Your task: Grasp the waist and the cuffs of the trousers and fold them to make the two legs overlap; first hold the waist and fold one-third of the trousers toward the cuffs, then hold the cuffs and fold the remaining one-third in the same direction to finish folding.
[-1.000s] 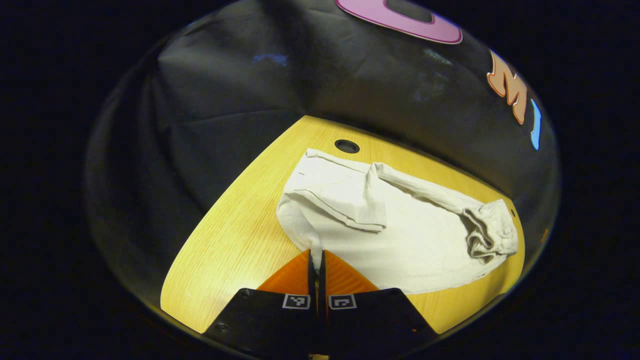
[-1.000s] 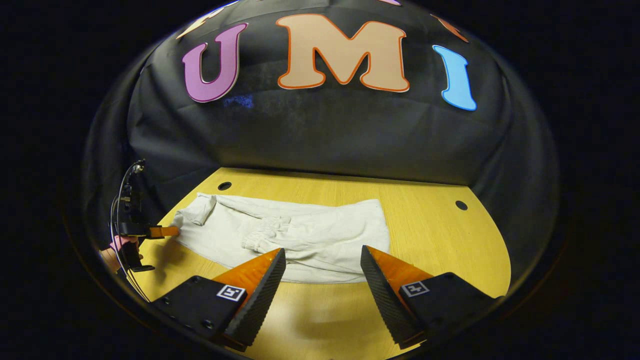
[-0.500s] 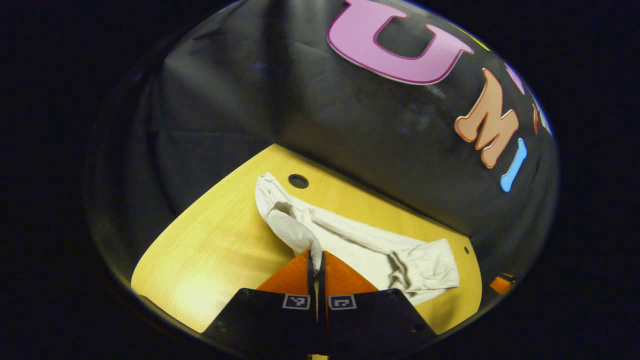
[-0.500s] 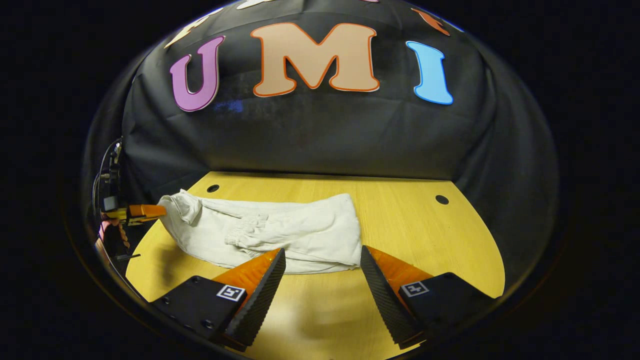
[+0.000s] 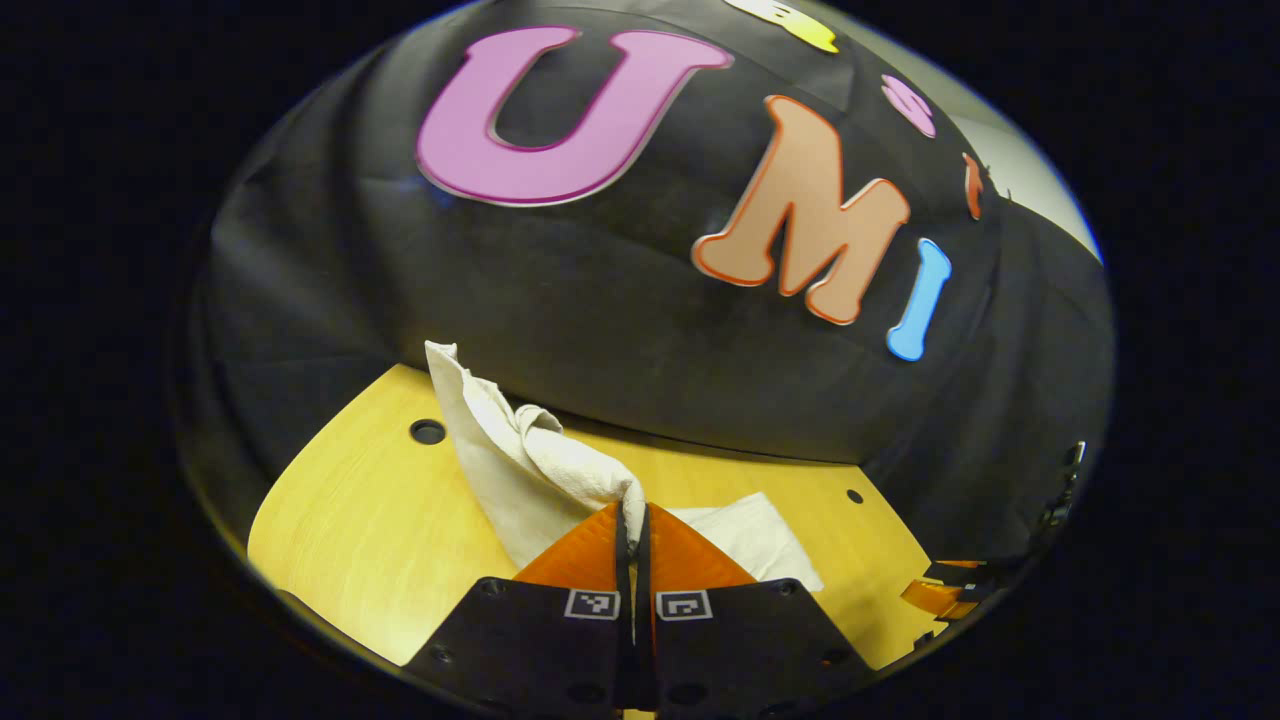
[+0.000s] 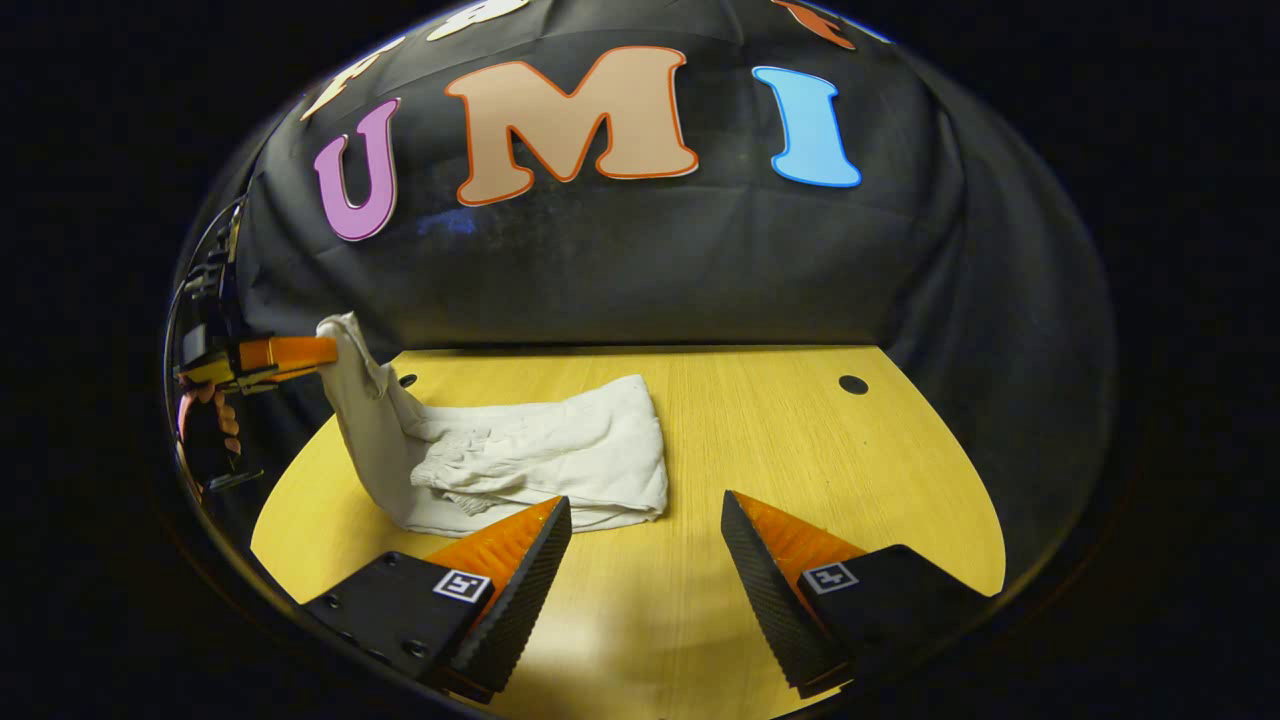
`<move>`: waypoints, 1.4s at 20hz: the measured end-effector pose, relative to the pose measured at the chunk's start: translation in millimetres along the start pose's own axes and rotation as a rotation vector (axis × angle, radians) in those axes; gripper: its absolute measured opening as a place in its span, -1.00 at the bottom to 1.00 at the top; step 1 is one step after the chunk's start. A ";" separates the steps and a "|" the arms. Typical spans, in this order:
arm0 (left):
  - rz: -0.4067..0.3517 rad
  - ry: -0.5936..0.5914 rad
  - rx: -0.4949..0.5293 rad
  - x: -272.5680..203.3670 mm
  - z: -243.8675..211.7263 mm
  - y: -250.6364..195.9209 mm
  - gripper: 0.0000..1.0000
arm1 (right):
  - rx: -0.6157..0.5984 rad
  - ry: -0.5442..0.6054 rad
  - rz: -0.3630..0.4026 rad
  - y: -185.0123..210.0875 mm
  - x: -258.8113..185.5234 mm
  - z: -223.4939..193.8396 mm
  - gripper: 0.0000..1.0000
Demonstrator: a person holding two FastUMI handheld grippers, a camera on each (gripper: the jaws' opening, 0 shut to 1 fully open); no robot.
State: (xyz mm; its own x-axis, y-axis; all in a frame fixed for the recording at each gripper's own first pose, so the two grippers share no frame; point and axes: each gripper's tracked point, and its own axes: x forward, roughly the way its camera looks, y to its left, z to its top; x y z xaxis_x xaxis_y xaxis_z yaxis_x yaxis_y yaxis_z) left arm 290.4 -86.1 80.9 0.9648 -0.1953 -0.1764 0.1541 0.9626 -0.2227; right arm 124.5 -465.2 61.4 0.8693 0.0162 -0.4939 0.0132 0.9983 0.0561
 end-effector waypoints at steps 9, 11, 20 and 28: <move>-0.156 0.033 0.089 64.9 -34.1 -154.5 -1.00 | 0.012 0.001 -0.016 -61.1 -5.9 -4.2 0.94; -0.164 0.060 0.090 76.9 -60.7 -172.8 -1.00 | 0.014 0.004 -0.024 -72.7 -7.5 -5.8 0.86; -0.234 0.201 0.194 85.3 -157.8 -211.9 0.93 | 0.025 0.010 -0.047 -94.2 -4.0 -10.0 0.94; -0.119 0.126 0.243 38.1 -107.1 -145.7 0.91 | 0.029 -0.059 -0.010 -56.2 -9.4 14.0 0.94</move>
State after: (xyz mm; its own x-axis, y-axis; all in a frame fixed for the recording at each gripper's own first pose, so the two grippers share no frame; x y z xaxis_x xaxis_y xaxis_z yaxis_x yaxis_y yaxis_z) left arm 281.8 -253.8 3.9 0.9051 -0.3164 -0.2841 0.3257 0.9454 -0.0155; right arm 122.4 -522.2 75.0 0.8968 0.0017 -0.4425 0.0361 0.9964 0.0768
